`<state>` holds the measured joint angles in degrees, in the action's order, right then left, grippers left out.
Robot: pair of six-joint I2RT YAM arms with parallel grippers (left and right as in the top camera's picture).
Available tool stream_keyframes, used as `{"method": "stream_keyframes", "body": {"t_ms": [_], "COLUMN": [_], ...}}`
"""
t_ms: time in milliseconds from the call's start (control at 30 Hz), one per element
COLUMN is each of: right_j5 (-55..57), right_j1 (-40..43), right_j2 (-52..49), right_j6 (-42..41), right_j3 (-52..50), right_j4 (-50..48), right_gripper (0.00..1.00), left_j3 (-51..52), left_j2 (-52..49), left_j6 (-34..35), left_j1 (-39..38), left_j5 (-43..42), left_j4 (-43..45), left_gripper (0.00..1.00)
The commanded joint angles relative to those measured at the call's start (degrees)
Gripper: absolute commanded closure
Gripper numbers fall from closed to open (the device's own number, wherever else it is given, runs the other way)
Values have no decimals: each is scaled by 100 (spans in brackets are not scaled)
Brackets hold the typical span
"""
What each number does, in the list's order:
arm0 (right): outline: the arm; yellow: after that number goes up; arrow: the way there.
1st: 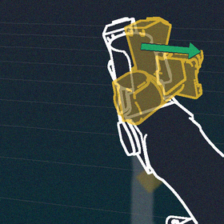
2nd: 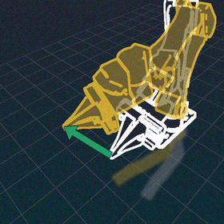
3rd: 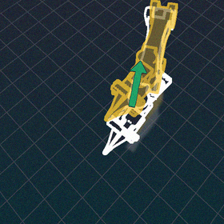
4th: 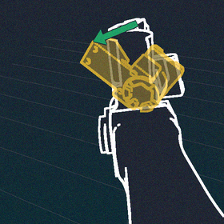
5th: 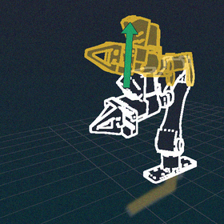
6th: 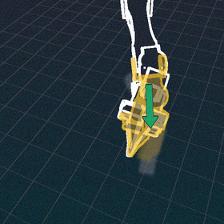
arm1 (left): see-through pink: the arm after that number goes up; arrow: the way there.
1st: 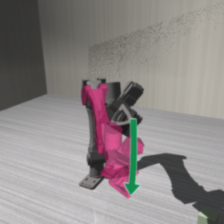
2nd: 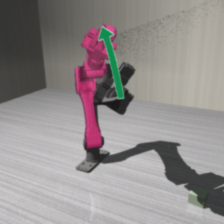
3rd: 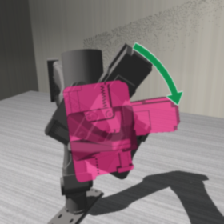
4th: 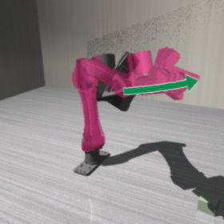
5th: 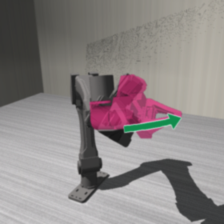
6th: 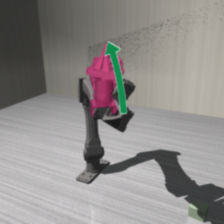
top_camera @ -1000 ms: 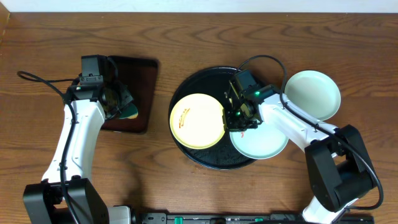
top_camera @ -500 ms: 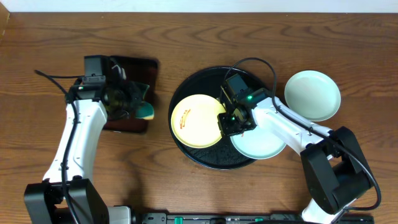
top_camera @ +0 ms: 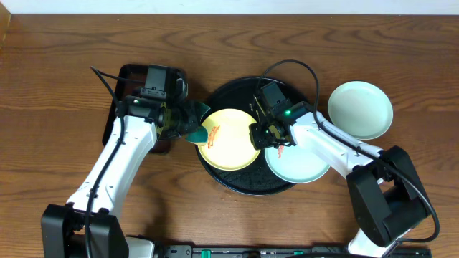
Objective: Clean dirty plates on tray and stack at the side
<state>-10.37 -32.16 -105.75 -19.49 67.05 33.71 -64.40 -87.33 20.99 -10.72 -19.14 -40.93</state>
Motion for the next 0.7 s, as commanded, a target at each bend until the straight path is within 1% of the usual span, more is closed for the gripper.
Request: {"method": "stream_keyframes", "body": {"t_ms": [0, 200, 300, 367, 433, 667], "right_j5": [160, 610, 608, 612, 883, 833], "right_j1": [15, 33, 22, 7, -22, -42], "right_j2": [-31, -31, -33, -35, -92, -479], "right_j6": [-155, -535, -564, -581, -789, -839], "right_j3": [79, 76, 72, 66, 66, 66], "right_j4": [-116, 15, 61, 48, 37, -22], "right_gripper": [62, 59, 60, 62, 66, 65], "left_j3": [26, 44, 44, 44, 44, 44], "left_j2": [9, 9, 9, 9, 9, 9], "left_j6": [28, 26, 28, 28, 28, 28], "left_j1": [-13, -13, -13, -13, -13, -13], "left_j5": [188, 188, 188, 188, 188, 188], "left_j4": [-2, -17, 0, 2, -4, -17], "left_gripper": [93, 92, 93, 93, 92, 92]}}
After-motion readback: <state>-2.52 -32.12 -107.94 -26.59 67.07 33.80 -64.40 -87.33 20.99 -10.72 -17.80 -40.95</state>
